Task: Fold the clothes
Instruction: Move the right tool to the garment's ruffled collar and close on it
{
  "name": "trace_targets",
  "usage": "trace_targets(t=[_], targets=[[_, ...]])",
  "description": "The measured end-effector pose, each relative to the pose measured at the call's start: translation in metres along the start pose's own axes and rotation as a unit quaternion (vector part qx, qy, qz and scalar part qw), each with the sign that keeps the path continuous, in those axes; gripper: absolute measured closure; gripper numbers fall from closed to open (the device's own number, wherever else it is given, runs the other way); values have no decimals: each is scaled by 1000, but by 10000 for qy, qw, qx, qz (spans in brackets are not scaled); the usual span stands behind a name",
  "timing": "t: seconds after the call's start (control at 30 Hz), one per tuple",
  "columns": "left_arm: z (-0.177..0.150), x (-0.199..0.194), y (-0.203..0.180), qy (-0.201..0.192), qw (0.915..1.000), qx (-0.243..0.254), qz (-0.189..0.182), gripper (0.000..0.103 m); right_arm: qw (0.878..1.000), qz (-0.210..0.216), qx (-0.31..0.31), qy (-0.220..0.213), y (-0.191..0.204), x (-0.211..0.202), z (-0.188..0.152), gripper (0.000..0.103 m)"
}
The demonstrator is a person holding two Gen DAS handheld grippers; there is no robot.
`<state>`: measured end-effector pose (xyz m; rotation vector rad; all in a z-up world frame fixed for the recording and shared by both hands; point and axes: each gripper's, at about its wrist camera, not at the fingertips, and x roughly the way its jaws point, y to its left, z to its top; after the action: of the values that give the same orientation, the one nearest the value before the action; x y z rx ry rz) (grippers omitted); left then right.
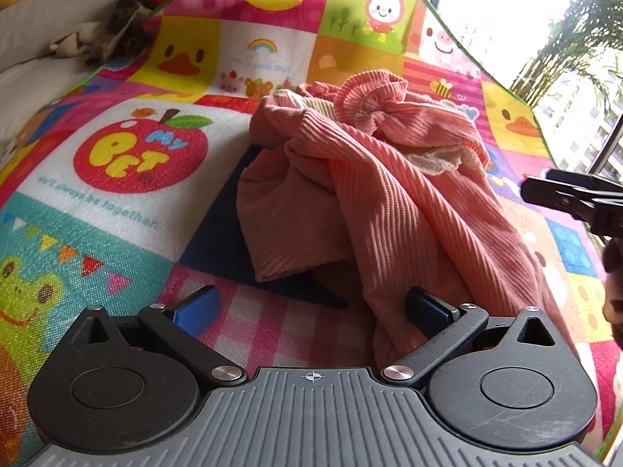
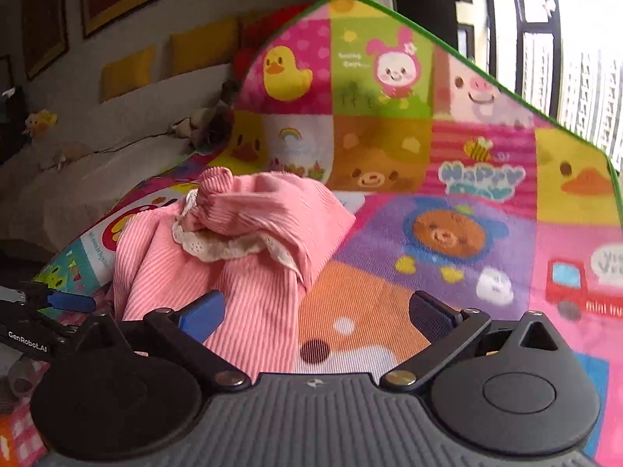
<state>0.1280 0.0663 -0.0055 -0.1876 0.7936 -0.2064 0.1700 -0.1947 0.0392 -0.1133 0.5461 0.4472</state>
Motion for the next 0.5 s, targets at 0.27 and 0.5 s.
trace_targets(t=[0.27, 0.5], targets=[[13, -15, 1, -374, 9992, 3, -132, 0, 9953, -84, -961, -91, 41, 85, 31, 43], [33, -1, -5, -556, 9974, -90, -456, 0, 9969, -772, 138, -20, -27, 88, 15, 74]])
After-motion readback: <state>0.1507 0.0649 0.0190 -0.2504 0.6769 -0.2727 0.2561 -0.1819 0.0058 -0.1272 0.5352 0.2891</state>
